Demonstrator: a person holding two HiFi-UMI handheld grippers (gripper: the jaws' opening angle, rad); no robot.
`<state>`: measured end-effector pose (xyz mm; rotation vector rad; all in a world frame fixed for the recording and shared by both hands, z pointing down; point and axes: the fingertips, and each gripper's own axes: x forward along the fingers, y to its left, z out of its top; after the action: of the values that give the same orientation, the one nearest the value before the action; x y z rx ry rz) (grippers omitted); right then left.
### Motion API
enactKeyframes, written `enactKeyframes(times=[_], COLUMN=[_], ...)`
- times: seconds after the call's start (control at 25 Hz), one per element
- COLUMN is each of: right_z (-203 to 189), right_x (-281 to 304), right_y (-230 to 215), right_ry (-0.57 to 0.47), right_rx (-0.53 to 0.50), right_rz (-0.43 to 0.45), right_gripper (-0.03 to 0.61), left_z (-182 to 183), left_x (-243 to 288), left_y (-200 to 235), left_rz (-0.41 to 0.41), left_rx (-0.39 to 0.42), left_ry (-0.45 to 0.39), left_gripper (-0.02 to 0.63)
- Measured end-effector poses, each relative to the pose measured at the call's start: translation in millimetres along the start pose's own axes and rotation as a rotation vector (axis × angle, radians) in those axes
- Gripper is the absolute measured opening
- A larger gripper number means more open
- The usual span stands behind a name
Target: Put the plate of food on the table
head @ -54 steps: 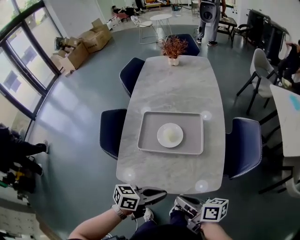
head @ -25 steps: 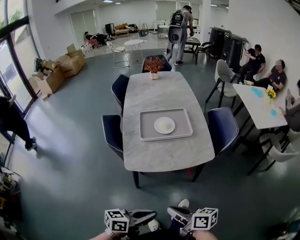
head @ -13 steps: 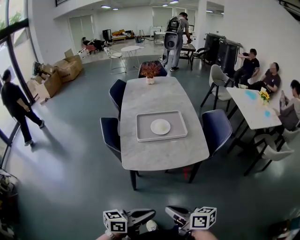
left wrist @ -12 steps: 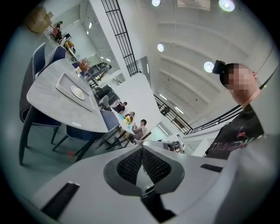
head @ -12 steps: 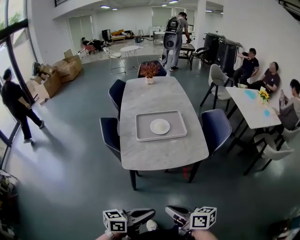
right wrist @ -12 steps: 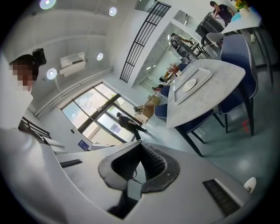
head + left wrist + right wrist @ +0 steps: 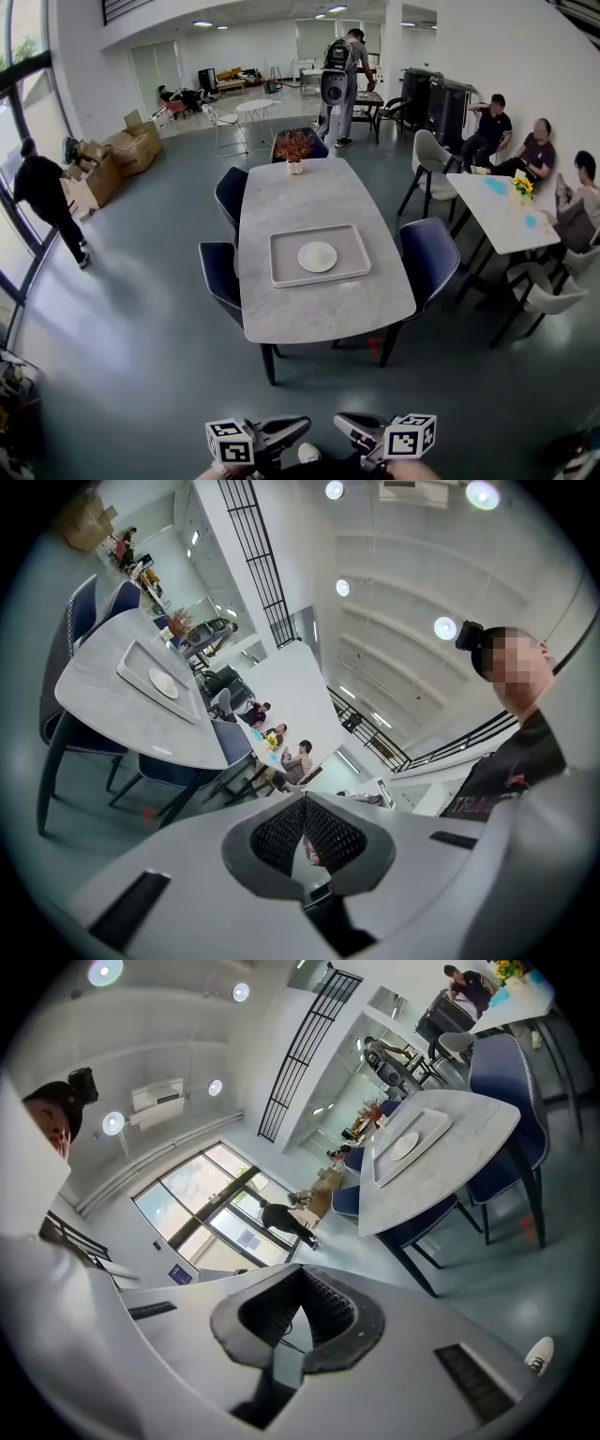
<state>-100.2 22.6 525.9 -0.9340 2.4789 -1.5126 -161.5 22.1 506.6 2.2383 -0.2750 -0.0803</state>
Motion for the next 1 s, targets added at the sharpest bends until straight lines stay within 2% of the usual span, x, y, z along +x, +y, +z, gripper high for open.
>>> enactKeyframes(times=[0.2, 0.4, 0.56, 1.0], right_z=[3, 0, -2, -1], right_x=[2, 5, 9, 14], right_y=[-1, 5, 1, 0], right_ry=[-0.003, 0.014, 0.020, 0.024], right_rx=[-0.026, -0.018, -0.051, -0.033], right_rz=[-0.024, 0.000, -0.015, -0.010], right_gripper=[0.009, 0.009, 0.009, 0.008], left_z=[3, 1, 4, 5], left_x=[-4, -3, -5, -6], left_y=[2, 3, 2, 7], left_rz=[-0.004, 0.000, -0.003, 0.000], left_rx=[0.004, -0.005, -0.002, -0.012], left_ry=[-0.003, -0.009, -0.012, -0.016], left_gripper=[0.008, 0.008, 0.008, 0.008])
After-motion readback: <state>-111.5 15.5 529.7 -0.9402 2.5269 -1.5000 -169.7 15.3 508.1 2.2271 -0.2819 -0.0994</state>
